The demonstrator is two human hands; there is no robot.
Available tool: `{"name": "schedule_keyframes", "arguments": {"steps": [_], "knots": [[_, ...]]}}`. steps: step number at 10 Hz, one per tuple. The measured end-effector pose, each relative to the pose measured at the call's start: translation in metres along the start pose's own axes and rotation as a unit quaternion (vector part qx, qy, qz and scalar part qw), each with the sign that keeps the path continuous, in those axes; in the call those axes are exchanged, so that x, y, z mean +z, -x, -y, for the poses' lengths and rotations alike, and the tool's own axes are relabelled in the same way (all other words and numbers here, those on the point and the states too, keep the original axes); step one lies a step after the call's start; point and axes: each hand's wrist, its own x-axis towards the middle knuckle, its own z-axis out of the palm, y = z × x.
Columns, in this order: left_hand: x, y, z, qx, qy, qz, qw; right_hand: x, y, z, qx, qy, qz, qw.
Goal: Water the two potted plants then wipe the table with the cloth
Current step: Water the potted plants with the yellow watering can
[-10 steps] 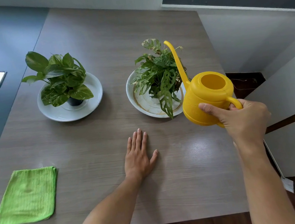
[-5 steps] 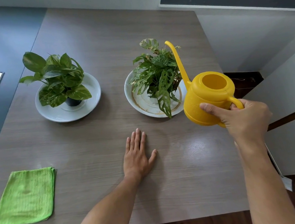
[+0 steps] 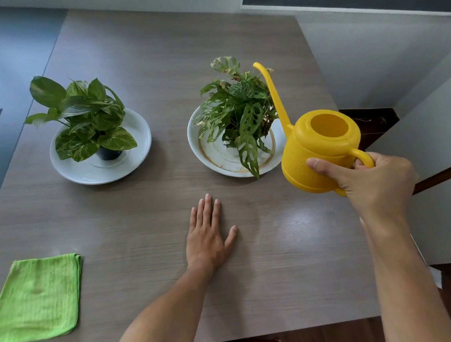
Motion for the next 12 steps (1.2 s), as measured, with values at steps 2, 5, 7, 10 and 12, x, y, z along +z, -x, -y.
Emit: {"name": "schedule_keyframes", "arguments": {"steps": [2,5,7,10,12], "knots": [[-0.0003,0.0003,-0.0003,-0.001,0.003,-0.003,1.0,-0.0004,0.0014,-0.0065,-0.001,-0.008,-0.003,1.0],[-0.0021,0.0012,-0.0008,0.001,-0.003,0.003,1.0,-0.0024,0.0041,-0.0083,0.0,-0.004,-0.002,1.0],[-0.0032,0.0012,-0.0011,0.002,-0.002,0.001,1.0,-0.0054,0.0055,-0.0086,0.008,0.003,0.003,1.0],[-0.0023,0.0013,-0.001,0.002,0.002,-0.002,1.0,-0.0081,0.0076,-0.0107,-0.006,0.016,-0.011,1.0],[-0.0005,0.0016,-0.0008,0.002,0.005,-0.013,1.0,-0.0086,0.0092,-0.0124,0.003,0.015,-0.01,1.0]]}}
